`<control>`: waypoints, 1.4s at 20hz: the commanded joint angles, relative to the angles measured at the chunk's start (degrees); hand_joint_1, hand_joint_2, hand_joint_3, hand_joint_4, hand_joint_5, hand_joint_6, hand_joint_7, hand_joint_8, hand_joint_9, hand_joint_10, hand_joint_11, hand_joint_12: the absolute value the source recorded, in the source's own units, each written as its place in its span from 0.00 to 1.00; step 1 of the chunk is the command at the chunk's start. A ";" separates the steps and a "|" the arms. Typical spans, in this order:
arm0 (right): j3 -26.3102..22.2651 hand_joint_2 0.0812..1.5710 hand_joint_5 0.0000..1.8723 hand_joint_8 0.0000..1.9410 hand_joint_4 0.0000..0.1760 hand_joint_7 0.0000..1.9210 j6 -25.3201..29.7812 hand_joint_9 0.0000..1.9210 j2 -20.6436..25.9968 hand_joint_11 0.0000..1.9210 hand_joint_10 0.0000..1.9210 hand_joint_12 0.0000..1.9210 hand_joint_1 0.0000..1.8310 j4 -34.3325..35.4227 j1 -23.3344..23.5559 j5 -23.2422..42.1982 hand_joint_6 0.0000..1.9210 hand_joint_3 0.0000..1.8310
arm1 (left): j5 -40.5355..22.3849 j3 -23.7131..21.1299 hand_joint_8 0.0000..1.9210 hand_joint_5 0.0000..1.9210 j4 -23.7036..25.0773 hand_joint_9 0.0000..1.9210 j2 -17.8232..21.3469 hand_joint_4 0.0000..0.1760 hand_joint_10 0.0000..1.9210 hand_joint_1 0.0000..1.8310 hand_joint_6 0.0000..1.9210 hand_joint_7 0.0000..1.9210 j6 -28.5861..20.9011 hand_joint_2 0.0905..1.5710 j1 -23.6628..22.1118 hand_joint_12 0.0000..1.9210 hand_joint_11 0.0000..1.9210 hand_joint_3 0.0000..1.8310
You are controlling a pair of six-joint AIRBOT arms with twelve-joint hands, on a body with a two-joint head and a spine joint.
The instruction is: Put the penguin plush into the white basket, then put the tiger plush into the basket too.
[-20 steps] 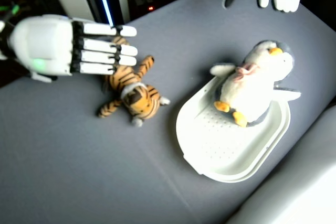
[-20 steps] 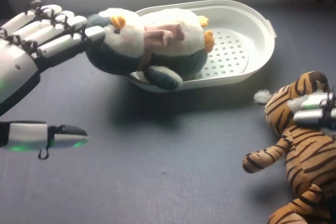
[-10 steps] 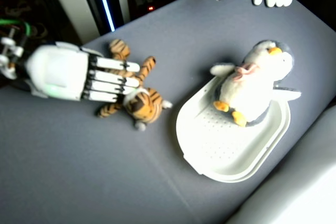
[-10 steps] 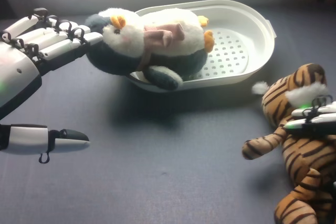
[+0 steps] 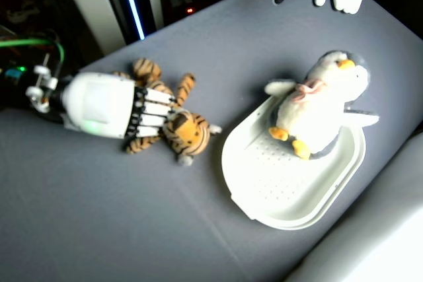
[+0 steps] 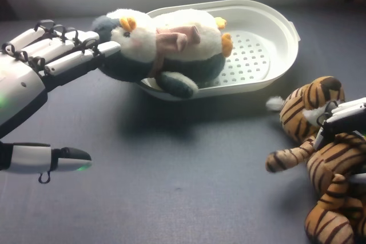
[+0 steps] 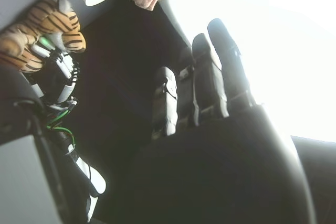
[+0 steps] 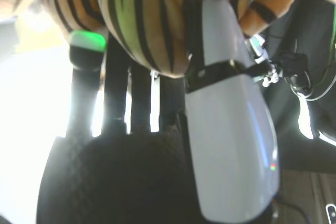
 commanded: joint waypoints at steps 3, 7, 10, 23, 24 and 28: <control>-3.19 0.72 0.55 0.71 0.00 0.40 -2.62 0.41 4.31 0.41 0.70 0.78 0.69 3.69 0.54 15.70 0.43 0.00 | -8.09 0.19 0.00 0.09 -1.02 0.12 0.02 0.67 0.00 0.47 0.00 0.12 -0.07 0.51 0.19 0.42 0.00 0.00; -2.15 0.70 0.59 0.63 0.00 0.45 -5.75 0.46 3.89 0.37 0.43 0.62 0.67 7.31 3.77 20.32 0.39 0.00 | -8.57 0.25 0.00 0.09 -1.32 0.10 -0.33 0.65 0.00 0.48 0.00 0.10 -0.48 0.52 0.38 0.37 0.00 0.00; 1.11 0.72 0.56 0.72 0.00 0.42 -5.94 0.44 1.17 0.39 0.45 0.66 0.67 7.41 9.62 18.85 0.39 0.00 | -8.46 0.35 0.00 0.08 -1.39 0.11 -0.54 0.71 0.00 0.46 0.00 0.11 -0.50 0.52 0.38 0.41 0.00 0.00; 20.46 0.65 0.39 0.09 0.14 0.32 -6.06 0.28 -14.11 0.14 0.19 0.56 0.66 0.07 32.93 -13.84 0.04 0.00 | -7.28 1.05 0.00 0.08 -0.20 0.12 -1.47 0.70 0.00 0.45 0.00 0.11 -1.16 0.52 -0.54 0.43 0.00 0.00; 20.62 0.60 0.18 0.00 0.92 0.16 -6.30 0.12 -14.13 0.01 0.01 0.29 0.51 -0.65 33.46 -14.82 0.00 0.00 | -7.14 1.15 0.00 0.09 -0.05 0.12 -1.62 0.64 0.00 0.46 0.00 0.12 -1.19 0.51 -0.65 0.42 0.00 0.00; 19.45 0.62 0.00 0.00 1.00 0.00 -7.56 0.00 -14.11 0.00 0.00 0.00 0.32 -0.79 33.54 -15.49 0.00 0.00 | -7.29 1.09 0.00 0.09 -0.01 0.13 -1.65 0.55 0.00 0.44 0.00 0.12 -1.82 0.52 -0.54 0.43 0.00 0.00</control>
